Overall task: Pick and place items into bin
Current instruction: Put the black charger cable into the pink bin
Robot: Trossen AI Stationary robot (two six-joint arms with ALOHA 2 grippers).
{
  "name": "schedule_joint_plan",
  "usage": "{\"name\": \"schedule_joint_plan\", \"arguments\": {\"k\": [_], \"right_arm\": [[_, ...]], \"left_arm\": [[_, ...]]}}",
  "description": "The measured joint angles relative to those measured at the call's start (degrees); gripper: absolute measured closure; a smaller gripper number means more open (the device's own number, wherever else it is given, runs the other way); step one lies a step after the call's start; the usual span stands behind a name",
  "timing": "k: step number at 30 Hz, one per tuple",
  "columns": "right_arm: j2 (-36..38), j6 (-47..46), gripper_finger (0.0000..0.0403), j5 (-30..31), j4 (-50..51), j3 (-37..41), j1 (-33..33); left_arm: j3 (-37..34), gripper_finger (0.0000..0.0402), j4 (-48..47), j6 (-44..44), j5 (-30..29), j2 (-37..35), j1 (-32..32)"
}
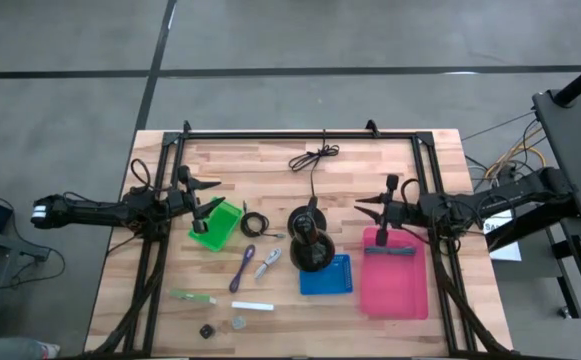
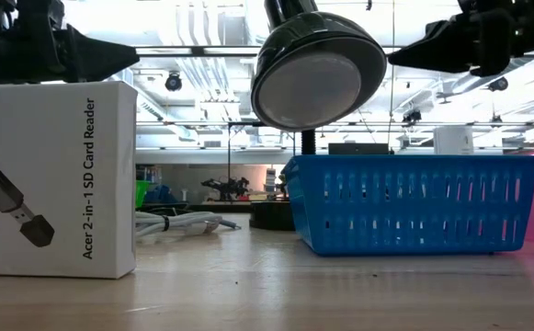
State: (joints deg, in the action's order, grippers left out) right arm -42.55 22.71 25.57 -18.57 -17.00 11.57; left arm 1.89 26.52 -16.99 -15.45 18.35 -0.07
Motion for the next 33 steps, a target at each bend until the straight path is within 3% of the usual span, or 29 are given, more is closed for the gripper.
{"name": "schedule_joint_plan", "arguments": {"k": [9,13,19,30,33], "right_arm": [[-0.7,0.0,0.0342,0.0,0.1,-1.4,0.0],[-0.7,0.0,0.0346,0.0,1.3,-1.4,0.0],[-0.7,-0.2,0.0349,0.0,3.9,-1.3,0.0],[-0.7,-1.3,0.0349,0.0,6.4,-1.0,0.0],[-0.7,-1.3,0.0350,0.0,6.4,-0.9,0.0]], "left_arm": [[1.1,0.0216,0.0,0.0,0.4,1.3,0.0],[2.2,0.0198,0.0,0.0,0.5,4.2,0.0],[4.8,0.0152,0.0,0.1,0.5,10.8,0.0],[12.7,0.0148,-0.6,1.7,0.6,24.8,0.0],[16.0,0.0148,-7.7,3.3,0.6,28.1,0.0]]}}
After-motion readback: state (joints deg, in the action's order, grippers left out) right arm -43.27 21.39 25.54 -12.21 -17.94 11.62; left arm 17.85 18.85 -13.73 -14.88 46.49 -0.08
